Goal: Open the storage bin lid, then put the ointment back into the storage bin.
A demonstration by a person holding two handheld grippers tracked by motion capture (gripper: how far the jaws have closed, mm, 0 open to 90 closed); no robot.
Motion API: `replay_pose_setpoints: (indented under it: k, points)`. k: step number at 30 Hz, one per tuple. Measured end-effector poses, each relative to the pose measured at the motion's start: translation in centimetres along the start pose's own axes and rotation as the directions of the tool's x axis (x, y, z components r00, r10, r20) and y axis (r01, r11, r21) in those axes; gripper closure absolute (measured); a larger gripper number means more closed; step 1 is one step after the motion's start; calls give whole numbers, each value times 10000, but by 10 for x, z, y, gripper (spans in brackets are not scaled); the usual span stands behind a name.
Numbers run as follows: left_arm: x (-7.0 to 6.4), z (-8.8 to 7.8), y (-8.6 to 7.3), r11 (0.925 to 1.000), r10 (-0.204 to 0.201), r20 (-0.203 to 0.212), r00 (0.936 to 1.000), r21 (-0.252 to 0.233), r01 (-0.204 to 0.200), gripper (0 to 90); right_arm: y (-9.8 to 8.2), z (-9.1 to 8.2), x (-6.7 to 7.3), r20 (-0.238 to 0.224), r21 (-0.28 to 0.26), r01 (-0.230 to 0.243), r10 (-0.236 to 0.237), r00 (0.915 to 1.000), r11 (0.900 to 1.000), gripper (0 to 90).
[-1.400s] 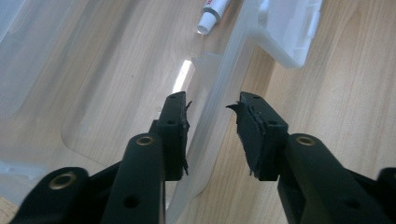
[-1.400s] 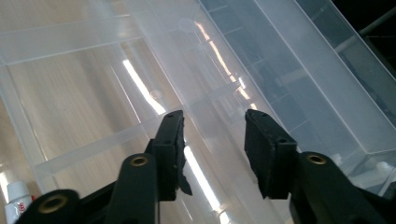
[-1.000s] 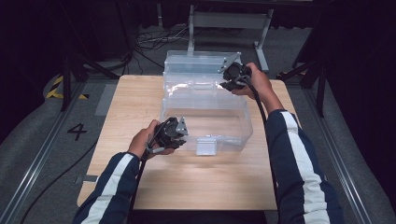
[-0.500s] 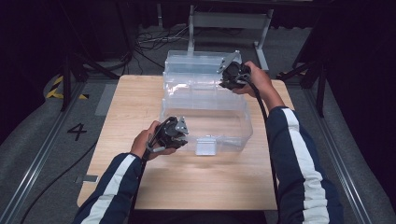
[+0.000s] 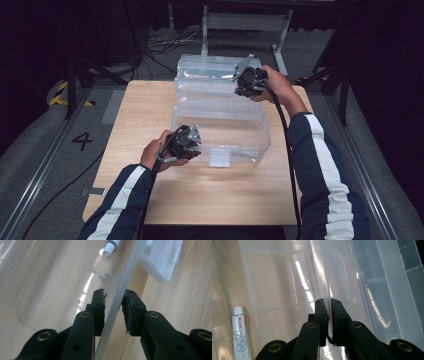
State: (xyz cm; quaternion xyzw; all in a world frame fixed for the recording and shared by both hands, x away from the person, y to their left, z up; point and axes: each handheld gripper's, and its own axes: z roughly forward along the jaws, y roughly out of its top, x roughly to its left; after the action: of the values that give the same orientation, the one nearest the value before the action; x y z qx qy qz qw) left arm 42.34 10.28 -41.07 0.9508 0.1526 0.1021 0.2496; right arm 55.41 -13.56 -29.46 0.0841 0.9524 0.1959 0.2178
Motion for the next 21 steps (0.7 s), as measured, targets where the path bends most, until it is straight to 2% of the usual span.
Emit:
replay_pose_setpoints:
  k: [6, 10, 21]
  points:
    - [1, 2, 0, 10000, -58, 109, 9999, -79, 59, 723, 1, -7, 6, -199, 24, 90, -89, 9998, 10000, 858]
    - [1, 2, 0, 9999, -83, 103, 9999, -77, 83, 722, 1, -10, 10, -135, 63, 252, -251, 9996, 9997, 859]
    - [1, 2, 0, 9999, -81, 87, 9999, -86, 82, 721, -2, -20, 24, -282, -85, 227, -230, 9993, 9997, 858]
